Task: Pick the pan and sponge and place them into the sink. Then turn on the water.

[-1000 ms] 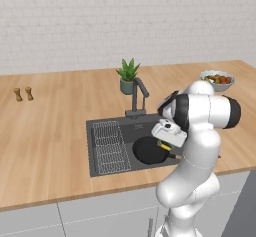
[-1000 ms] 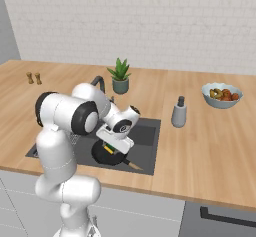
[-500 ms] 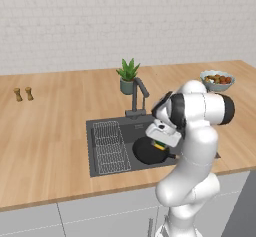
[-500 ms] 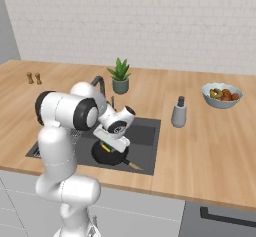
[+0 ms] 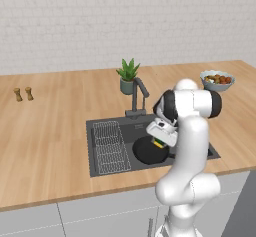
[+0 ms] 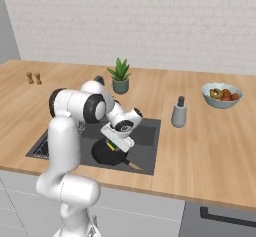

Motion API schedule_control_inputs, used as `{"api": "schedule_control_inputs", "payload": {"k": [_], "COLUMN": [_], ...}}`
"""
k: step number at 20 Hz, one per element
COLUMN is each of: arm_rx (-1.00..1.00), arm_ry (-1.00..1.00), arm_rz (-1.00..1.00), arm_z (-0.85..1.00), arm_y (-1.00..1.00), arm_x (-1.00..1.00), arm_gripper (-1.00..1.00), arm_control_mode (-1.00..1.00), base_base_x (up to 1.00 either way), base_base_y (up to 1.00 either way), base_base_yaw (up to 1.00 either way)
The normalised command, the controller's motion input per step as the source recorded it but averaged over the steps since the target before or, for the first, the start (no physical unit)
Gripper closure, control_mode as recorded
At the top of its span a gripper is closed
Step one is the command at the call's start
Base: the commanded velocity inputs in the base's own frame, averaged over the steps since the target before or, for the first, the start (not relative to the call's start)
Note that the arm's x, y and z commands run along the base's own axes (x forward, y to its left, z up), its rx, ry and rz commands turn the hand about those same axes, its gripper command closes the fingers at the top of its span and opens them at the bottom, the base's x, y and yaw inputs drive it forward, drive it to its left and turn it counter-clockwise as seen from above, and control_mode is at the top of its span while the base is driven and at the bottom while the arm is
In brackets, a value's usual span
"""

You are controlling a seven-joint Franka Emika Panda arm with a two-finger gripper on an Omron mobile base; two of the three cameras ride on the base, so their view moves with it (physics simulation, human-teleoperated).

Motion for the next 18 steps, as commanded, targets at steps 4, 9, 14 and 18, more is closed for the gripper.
{"api": "schedule_control_inputs", "payload": {"k": [4, 9, 14, 18], "arm_rx": [0.08, 0.03, 0.03, 0.09], "arm_ry": [-0.08, -0.09, -0.12, -0.21], "arm_rz": [0.11, 0.12, 0.12, 0.14], "arm_z": [-0.67, -0.79, -0.79, -0.66], "arm_y": [-0.31, -0.16, -0.24, -0.39], "arm_x": [0.16, 0.21, 0.06, -0.01], "arm_gripper": [1.00, 1.00, 1.00, -1.00], "arm_control_mode": [-1.00, -1.00, -1.00, -1.00], "base_base_x": [0.00, 0.00, 0.00, 0.00], "base_base_y": [0.00, 0.00, 0.00, 0.00], "base_base_yaw": [0.00, 0.00, 0.00, 0.00]}}
